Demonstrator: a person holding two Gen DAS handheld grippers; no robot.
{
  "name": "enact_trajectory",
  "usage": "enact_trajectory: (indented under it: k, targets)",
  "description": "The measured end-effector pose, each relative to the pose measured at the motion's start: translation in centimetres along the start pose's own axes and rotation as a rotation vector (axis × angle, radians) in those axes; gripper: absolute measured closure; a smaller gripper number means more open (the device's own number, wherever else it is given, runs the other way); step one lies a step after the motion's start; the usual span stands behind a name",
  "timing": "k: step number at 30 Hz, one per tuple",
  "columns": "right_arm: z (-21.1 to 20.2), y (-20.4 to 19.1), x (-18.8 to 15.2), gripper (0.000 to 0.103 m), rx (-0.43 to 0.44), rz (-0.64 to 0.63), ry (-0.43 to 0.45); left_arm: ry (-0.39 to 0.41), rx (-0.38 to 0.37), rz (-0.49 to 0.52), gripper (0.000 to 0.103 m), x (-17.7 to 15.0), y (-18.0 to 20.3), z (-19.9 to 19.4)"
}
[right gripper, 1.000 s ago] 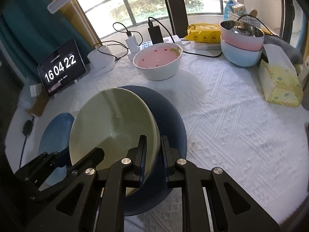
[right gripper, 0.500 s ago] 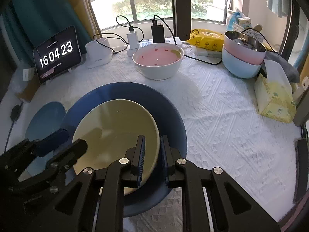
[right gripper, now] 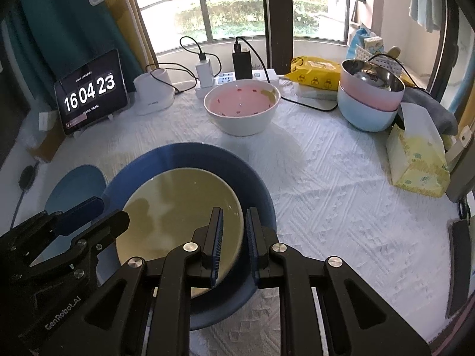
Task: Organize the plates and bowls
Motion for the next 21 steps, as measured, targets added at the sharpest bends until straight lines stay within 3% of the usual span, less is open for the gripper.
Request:
enact_trajectory:
  k: [21]
  targets:
    - [-0.9,0.3,1.7,0.085,0.015,-0.009,0.027,0.041,-0.012,-0.022,0.059,2.5,-0.1,-0.9]
Point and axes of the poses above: each gripper's, at about its wrist camera, not at the fingertips, and z roughly the way its jaws point, y to its right, x to its top, the point moved 3 cm from there along z, roughly the way its jaws point, and after that the axes turned 6 degrees about x, right-handed, at the moved point
